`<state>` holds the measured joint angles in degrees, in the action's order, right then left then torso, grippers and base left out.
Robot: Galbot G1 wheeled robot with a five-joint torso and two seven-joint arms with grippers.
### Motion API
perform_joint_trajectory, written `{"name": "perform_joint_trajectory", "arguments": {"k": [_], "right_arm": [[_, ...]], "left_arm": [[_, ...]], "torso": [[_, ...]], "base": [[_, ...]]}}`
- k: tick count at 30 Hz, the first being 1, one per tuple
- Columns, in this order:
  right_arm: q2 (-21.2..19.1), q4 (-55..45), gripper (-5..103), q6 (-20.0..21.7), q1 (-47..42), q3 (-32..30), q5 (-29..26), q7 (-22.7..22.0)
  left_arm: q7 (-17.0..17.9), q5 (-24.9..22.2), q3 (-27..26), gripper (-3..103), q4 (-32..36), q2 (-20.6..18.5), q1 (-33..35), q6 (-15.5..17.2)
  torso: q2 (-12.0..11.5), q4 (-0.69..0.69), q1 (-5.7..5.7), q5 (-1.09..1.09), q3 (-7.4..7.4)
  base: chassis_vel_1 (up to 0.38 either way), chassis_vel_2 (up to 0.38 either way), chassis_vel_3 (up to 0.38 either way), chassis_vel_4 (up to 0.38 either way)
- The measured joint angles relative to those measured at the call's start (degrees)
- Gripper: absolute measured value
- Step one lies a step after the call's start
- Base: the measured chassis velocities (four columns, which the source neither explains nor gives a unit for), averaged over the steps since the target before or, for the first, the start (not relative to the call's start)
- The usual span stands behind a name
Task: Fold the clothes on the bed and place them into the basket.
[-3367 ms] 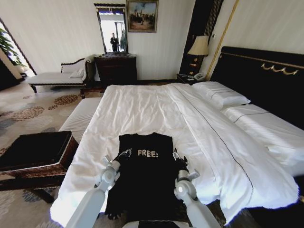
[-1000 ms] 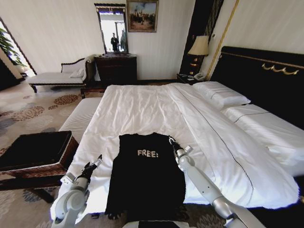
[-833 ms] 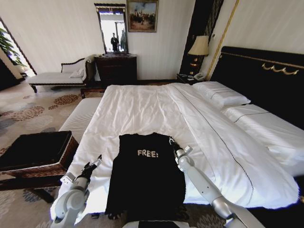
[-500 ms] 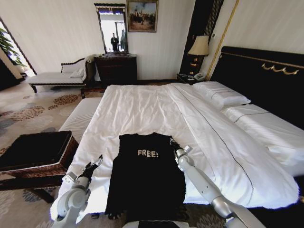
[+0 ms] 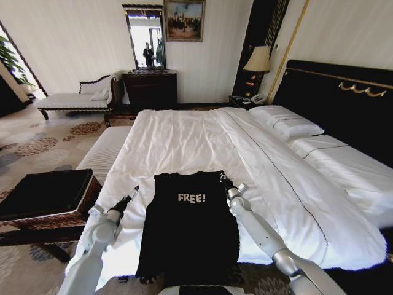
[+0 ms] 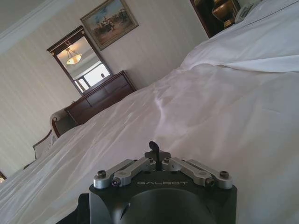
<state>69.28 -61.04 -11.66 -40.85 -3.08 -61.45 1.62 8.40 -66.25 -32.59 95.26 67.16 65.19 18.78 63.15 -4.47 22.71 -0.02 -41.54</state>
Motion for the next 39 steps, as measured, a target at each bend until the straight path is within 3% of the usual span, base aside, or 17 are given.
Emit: {"name": "perform_joint_trajectory", "arguments": {"k": [8, 22, 25, 29, 31, 35, 37, 39], "right_arm": [[1.4, -0.9, 0, -0.8, -0.5, 0.0, 2.1, -1.4], [1.3, -1.1, 0, -1.2, -0.9, -0.3, 2.7, -2.0], [1.4, -1.1, 0, -1.2, -0.9, -0.4, 2.8, -2.0], [2.3, -1.1, 0, -1.3, -1.3, -1.5, 3.3, -2.1], [2.5, -1.1, 0, -1.3, -1.3, -1.6, 3.3, -2.1], [2.6, -1.1, 0, -1.4, -1.6, -2.0, 3.5, -2.1], [2.5, -1.1, 0, -1.4, -1.7, -2.0, 3.6, -2.1], [2.3, -1.1, 0, -1.5, -1.9, -2.2, 3.7, -2.1]], "left_arm": [[-4.7, 3.4, 7.8, 100, -15.5, 1.6, -12.2, -2.5], [-7.0, 5.9, 12.1, 101, -25.6, 5.9, -19.3, -3.8], [-8.1, 6.4, 12.5, 97, -27.0, 6.6, -20.1, -4.3], [-9.7, 7.6, 12.5, 76, -30.1, 8.6, -21.9, -5.4], [-9.8, 7.8, 12.4, 76, -30.4, 8.8, -22.0, -5.5], [-10.4, 8.7, 12.2, 54, -31.4, 9.4, -22.2, -5.9], [-10.5, 8.7, 12.1, 54, -31.4, 9.5, -22.1, -6.1], [-10.6, 8.7, 11.7, 43, -31.3, 9.4, -21.9, -6.1]], "torso": [[0.0, 0.02, -0.01, 0.02, 0.01], [0.0, 0.02, -0.01, 0.03, 0.01], [0.0, 0.01, -0.01, 0.02, 0.01], [0.0, 0.00, -0.01, 0.02, 0.01], [0.0, 0.00, -0.01, 0.02, 0.01], [0.0, 0.02, -0.01, 0.02, 0.01], [0.0, 0.02, -0.01, 0.02, 0.01], [0.0, 0.00, -0.01, 0.01, 0.02]], "base": [[0.000, 0.000, 0.000, 0.000], [0.000, 0.000, 0.000, 0.000], [0.000, 0.000, 0.000, 0.000], [0.000, 0.000, 0.000, 0.000], [0.000, 0.000, 0.000, 0.000], [0.000, 0.000, 0.000, 0.000], [0.000, 0.000, 0.000, 0.000], [0.000, 0.000, 0.000, 0.000]]}}
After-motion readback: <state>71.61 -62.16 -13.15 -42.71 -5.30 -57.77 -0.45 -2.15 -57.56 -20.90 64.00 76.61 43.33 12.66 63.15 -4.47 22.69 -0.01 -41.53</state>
